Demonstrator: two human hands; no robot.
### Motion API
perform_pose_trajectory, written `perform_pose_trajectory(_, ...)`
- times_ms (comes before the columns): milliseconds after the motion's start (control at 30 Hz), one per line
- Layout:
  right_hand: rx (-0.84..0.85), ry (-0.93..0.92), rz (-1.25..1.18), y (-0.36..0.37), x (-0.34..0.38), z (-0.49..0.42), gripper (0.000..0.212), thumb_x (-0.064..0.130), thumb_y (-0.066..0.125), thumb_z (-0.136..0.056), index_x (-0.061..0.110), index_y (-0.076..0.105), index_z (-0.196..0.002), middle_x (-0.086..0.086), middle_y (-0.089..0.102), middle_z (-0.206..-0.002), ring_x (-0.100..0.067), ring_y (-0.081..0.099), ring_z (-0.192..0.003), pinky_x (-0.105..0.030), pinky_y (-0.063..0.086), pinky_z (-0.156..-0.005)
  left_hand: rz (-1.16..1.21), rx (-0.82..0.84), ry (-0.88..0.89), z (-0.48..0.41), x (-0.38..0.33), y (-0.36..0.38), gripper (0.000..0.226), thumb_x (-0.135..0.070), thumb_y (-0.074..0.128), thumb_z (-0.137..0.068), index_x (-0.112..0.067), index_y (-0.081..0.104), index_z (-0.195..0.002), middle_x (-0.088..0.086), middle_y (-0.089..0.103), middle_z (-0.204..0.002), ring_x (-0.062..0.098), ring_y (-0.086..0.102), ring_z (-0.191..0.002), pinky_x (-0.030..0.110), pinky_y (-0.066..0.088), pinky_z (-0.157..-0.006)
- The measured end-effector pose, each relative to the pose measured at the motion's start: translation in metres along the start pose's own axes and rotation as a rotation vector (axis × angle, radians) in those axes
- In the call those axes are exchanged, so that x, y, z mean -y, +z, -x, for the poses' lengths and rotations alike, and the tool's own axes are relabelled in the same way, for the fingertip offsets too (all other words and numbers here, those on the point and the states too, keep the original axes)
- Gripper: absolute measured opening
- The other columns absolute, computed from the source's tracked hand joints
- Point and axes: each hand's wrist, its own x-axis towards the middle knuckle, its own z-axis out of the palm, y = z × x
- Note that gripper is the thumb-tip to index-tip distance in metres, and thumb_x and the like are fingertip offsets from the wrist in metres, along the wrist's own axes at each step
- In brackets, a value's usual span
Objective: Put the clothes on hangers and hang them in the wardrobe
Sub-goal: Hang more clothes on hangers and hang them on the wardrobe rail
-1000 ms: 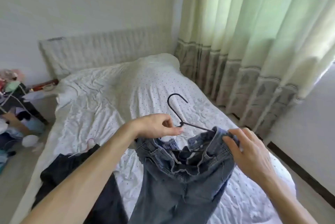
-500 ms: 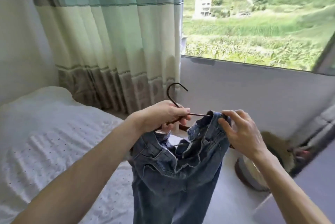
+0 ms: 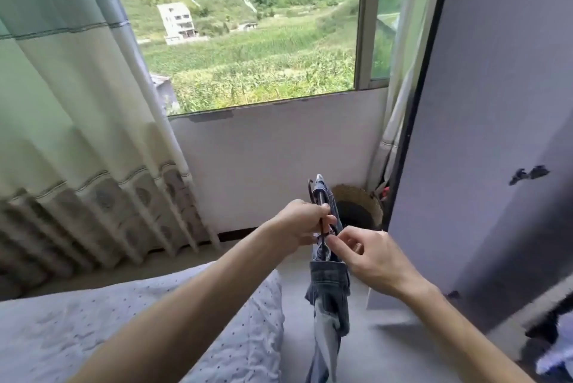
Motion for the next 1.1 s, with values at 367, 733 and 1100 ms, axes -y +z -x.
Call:
perform_pose_trajectory(367, -0.12, 0.408, 0.343, -0.013, -0.046, 0.069, 0.051, 0.07, 0.047, -0.081, 0.033, 0.055, -0.116, 0.001, 0.073, -0.094, -0.029, 0.066, -0.092, -0.038, 0.053, -0.079, 0.095, 0.033, 0.089, -0.047, 0.001, 0.086, 0.024, -0.019, 0.063, -0.097, -0.015, 0.056, -0.075, 0.002, 0.051, -0.068, 0.014, 0.043, -0.061, 0.024, 0.033, -0.053)
perform_pose_trajectory(733, -0.218, 0.638, 0.503, -0.103, -0.089, 0.117, 0.014, 0.029, 0.043, -0.1, 0.02, 0.054, -0.1, -0.008, 0.066, -0.093, -0.035, 0.06, -0.09, -0.042, 0.047, -0.077, 0.095, 0.324, 0.009, -0.048, -0.034, 0.192, 0.02, -0.006, 0.069, -0.088, -0.006, 0.061, -0.107, 0.003, 0.051, -0.075, 0.012, 0.052, -0.06, 0.03, 0.054, -0.074)
perform_pose_trajectory(1100, -0.206, 0.652, 0.053, -0.181, -0.13, 0.139, 0.026, 0.028, 0.05, -0.1, 0.019, 0.047, -0.076, 0.007, 0.045, -0.069, -0.009, 0.038, -0.064, -0.032, 0.033, -0.062, -0.203, 0.565, 0.138, -0.066, -0.07, 0.297, 0.026, -0.018, 0.072, -0.088, -0.002, 0.063, -0.106, 0.019, 0.069, -0.103, 0.029, 0.07, -0.091, 0.037, 0.062, -0.081)
